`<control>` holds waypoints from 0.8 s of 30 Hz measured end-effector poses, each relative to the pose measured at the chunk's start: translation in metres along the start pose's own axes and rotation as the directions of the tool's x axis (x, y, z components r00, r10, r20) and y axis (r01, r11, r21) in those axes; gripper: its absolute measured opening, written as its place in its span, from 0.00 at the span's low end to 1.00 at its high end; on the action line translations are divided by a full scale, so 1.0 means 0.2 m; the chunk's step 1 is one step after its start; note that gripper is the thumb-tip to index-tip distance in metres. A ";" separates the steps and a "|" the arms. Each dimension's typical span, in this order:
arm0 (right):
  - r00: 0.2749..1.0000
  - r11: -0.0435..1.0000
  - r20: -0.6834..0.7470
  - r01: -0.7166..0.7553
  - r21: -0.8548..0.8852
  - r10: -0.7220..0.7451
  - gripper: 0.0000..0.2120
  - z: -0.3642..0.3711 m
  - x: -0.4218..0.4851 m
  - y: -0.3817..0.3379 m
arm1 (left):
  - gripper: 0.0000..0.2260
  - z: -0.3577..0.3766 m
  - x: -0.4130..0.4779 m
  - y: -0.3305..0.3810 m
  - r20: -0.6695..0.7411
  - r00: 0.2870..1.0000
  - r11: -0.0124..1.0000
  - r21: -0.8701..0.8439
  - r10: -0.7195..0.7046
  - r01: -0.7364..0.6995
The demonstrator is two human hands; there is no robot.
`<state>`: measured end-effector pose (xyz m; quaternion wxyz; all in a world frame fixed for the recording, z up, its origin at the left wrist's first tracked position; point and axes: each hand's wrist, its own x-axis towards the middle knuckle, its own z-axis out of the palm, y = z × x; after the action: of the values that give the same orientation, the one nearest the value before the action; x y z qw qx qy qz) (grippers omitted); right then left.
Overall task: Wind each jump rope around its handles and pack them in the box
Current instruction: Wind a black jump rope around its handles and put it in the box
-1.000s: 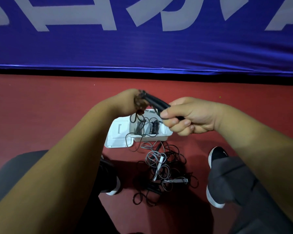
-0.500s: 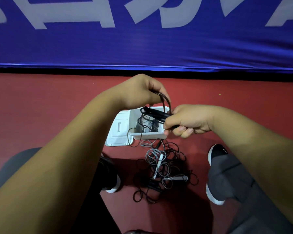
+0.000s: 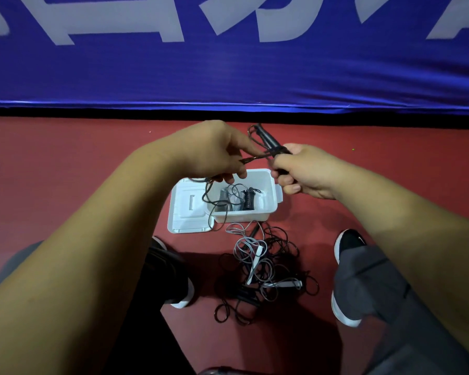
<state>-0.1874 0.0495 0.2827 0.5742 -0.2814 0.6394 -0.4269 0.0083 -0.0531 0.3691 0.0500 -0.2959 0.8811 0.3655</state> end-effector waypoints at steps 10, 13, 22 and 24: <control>0.982 0.926 0.065 0.144 0.350 -0.177 0.17 0.10 -0.05 -0.07 | 0.14 0.11 0.09 -0.04 -0.270 0.959 0.902 0.389 -0.082 0.187; 0.990 0.908 0.009 0.126 0.400 -0.141 0.25 0.08 -0.04 -0.10 | 0.15 0.15 0.11 -0.02 -0.302 0.944 0.984 0.074 -0.136 0.165; 0.979 0.870 -0.165 0.185 0.457 -0.121 0.17 0.01 -0.04 -0.17 | 0.11 0.06 0.06 -0.05 0.055 0.993 0.847 -0.529 0.105 -0.060; 0.971 0.873 -0.179 0.225 0.432 -0.161 0.15 0.02 -0.08 -0.20 | 0.12 0.08 0.03 -0.04 0.077 0.995 0.929 -0.369 0.066 -0.033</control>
<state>-0.1852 0.0428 0.3264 0.5328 -0.1737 0.5300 -0.6365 0.0053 -0.0497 0.3517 0.0233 -0.2614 0.8012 0.5378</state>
